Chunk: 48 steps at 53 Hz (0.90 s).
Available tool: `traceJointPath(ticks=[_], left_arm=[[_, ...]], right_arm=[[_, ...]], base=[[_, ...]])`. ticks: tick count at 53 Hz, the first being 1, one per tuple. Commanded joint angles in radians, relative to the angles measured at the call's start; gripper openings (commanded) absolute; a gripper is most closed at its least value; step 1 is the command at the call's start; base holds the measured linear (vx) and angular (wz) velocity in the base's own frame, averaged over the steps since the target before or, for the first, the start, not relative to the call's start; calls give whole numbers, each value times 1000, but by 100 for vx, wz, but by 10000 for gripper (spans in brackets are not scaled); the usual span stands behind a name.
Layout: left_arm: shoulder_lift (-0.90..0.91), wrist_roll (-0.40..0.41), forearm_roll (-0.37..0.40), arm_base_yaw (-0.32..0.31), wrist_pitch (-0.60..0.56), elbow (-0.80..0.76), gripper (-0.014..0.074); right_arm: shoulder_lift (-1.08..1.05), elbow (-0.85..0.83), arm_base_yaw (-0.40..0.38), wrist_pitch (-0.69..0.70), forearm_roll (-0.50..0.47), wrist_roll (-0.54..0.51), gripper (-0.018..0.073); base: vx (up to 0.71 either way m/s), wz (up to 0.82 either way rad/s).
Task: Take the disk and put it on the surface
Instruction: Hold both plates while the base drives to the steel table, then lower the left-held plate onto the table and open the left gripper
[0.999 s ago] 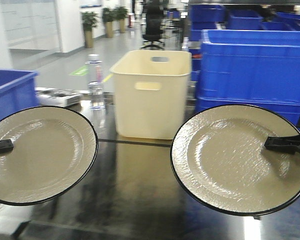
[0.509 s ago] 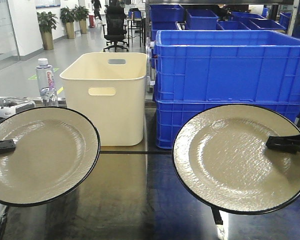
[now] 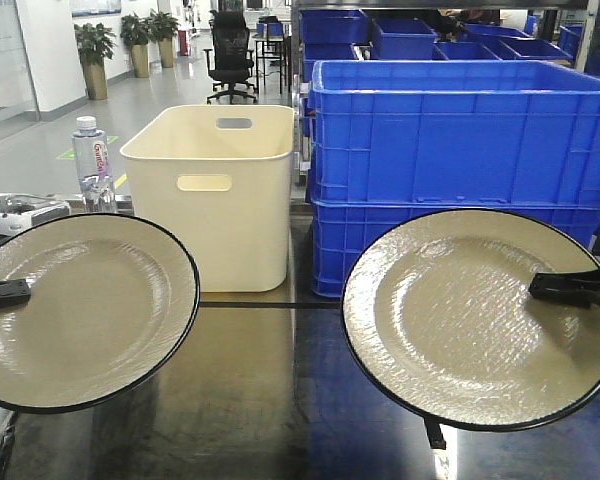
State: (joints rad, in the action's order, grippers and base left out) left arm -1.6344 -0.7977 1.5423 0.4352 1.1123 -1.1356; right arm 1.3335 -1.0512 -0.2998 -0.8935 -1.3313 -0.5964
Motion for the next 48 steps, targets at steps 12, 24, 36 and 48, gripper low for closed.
traceJointPath(ticks=[12,24,36,48], left_arm=[[55,15,143,0,64,-30,-1],[55,15,139,0,68,-30,-1],[53,4,138,-78,68,-30,-1],[53,-36,143,-316,-252,-30,-1]], right_arm=[[-38,-33,-2,-6,-131,7,-9],[-38,-33,-2,-10,-138,8,-9],[-38,-33,-2,11,-201,-12,-9],[-38,-33,-2,19,-195,-19,-9]], base=[[0,0],[0,0],[0,0],[0,0]])
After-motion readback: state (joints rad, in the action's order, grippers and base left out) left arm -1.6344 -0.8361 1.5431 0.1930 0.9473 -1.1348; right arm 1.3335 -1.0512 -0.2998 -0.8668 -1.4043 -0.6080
